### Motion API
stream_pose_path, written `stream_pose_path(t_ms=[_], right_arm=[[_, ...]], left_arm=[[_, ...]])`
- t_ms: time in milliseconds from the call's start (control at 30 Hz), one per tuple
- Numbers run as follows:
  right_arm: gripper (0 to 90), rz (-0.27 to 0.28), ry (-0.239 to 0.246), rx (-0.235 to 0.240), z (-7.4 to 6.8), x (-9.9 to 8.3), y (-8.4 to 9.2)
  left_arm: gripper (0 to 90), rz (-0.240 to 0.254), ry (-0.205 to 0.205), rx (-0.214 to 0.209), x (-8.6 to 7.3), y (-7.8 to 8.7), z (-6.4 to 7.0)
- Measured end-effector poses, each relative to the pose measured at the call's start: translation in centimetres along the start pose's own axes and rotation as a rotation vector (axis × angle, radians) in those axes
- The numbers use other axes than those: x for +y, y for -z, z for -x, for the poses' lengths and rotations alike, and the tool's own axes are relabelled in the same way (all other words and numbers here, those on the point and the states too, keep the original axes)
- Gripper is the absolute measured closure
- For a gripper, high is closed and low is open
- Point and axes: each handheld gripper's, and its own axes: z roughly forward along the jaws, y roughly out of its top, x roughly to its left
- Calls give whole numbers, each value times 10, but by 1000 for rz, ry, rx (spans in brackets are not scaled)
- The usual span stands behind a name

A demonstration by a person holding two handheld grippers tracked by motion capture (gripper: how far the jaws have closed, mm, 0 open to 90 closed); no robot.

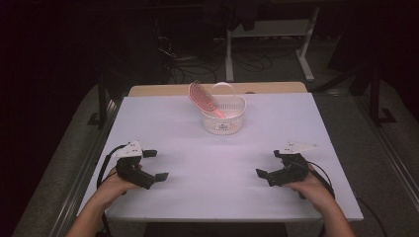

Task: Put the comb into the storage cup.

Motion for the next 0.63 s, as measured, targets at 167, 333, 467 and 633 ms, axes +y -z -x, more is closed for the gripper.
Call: stream_pose_path(t_ms=[167,333,467,633], right_arm=[[6,11,8,-2,1,-3,4],[6,16,13,2,2,-4,5],[6,19,11,10,3,-5,7],[6,21,13,10,3,-6,8]], left_arm=[[0,-2,1,-1,-1,0,0],[0,-4,1,0,-1,-2,1],[0,-8,3,3,-3,-2,0],[0,-6,5,3,-2,-3,0]])
